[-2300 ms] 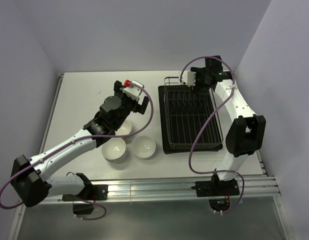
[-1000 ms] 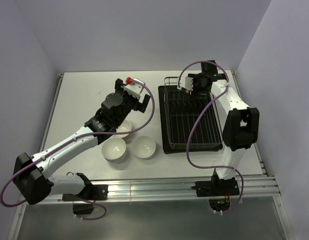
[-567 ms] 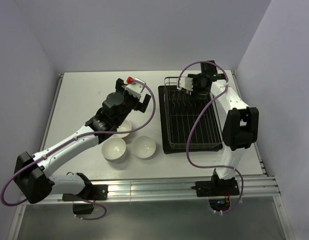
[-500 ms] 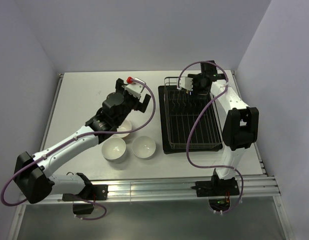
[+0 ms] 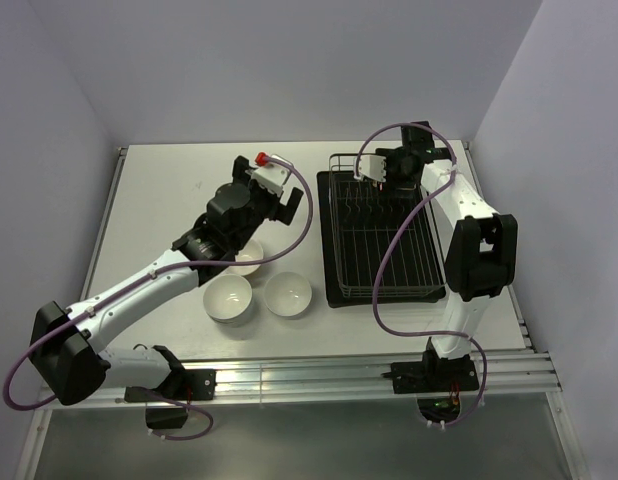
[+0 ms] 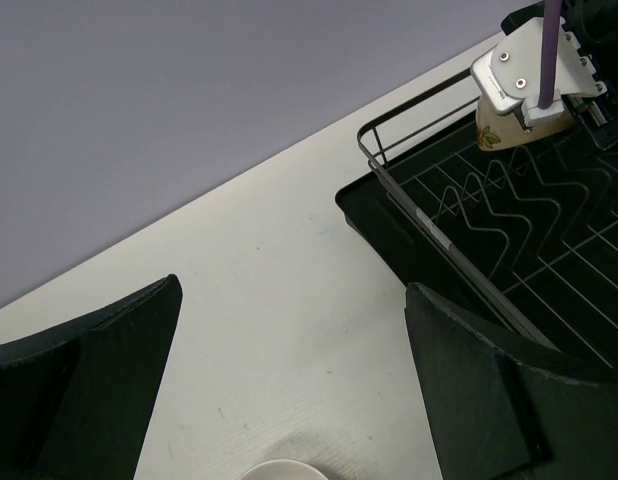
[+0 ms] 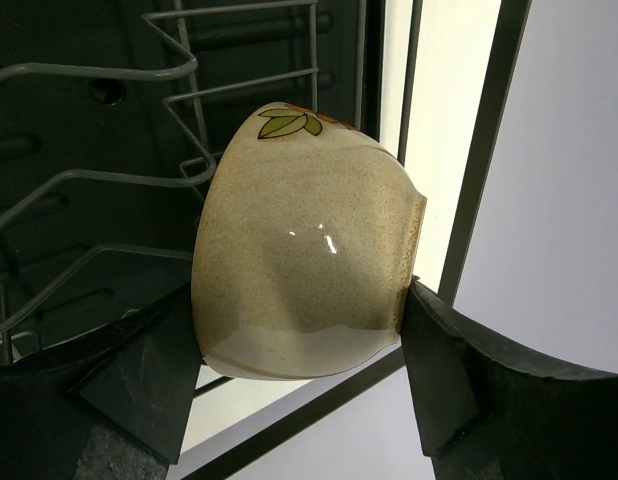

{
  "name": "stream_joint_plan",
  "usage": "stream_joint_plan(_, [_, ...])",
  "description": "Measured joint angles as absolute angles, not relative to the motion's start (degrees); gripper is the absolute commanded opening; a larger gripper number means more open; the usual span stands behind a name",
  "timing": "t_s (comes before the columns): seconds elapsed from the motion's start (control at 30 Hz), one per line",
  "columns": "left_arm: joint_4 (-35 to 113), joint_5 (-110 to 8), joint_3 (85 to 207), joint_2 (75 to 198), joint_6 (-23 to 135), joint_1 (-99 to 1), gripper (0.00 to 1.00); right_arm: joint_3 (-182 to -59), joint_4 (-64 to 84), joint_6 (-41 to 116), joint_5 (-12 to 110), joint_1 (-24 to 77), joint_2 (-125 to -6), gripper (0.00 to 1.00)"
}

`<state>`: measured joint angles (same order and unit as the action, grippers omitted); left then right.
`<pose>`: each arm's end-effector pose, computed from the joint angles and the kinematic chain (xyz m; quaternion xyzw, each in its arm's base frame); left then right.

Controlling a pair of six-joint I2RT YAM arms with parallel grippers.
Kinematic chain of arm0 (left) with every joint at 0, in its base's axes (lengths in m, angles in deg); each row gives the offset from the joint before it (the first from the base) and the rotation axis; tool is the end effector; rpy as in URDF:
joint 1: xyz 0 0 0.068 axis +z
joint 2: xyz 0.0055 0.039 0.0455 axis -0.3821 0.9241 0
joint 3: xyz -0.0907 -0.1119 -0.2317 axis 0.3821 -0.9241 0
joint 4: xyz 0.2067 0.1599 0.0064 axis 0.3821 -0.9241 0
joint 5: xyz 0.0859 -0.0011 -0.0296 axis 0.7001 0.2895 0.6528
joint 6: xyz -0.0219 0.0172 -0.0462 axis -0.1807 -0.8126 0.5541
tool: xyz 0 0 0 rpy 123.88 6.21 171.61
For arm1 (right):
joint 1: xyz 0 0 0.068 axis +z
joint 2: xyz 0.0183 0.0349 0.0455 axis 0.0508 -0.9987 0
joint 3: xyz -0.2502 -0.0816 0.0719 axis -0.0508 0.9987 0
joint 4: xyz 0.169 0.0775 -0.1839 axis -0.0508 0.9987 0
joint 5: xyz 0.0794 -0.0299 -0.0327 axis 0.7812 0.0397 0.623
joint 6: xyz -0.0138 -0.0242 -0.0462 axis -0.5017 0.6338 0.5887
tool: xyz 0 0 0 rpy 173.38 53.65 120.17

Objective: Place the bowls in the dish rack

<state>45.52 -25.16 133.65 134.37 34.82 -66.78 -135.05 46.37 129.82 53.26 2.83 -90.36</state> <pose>0.2242 -0.2035 0.3609 0.2335 0.6945 -0.0930 0.6741 0.4081 0.0486 0.2707 -0.6970 0.6368 -0.1247 0.3053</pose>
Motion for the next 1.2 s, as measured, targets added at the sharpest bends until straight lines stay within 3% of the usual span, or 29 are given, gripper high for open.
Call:
stream_joint_plan(0.07, [45.47,-25.14,133.83,134.37,34.82,-66.78,1.0,-134.94,46.22,129.84,53.1,2.83,-90.36,0.76])
stream_joint_plan(0.13, [45.43,-25.14,133.94,134.37,34.84,-66.78,1.0,-134.51,45.87,129.88,53.06,2.83,-90.27,0.78])
stream_joint_plan(0.17, [45.34,-25.14,134.0,134.37,34.82,-66.78,0.99,-134.33,45.67,130.03,53.08,2.83,-90.27,0.86])
stream_joint_plan(0.23, [45.23,-25.14,134.13,134.39,34.82,-66.78,1.0,-134.18,45.34,130.49,53.13,2.85,-90.25,0.88])
stream_joint_plan(0.27, [45.19,-25.14,134.22,134.39,34.82,-66.78,0.99,-134.07,45.15,130.56,53.04,2.85,-90.25,0.96])
stream_joint_plan(0.37, [45.21,-25.14,134.46,134.39,34.82,-66.78,0.99,-133.41,45.04,130.93,52.93,2.85,-90.19,1.0])
stream_joint_plan(0.93, [39.81,-25.82,138.07,135.13,37.35,-66.65,1.0,-131.07,48.12,131.26,51.64,2.43,-84.88,1.0])
stream_joint_plan(1.2, [29.17,-34.89,141.96,135.48,47.36,-59.48,0.99,-129.39,51.66,126.21,54.74,2.28,-76.24,1.0])
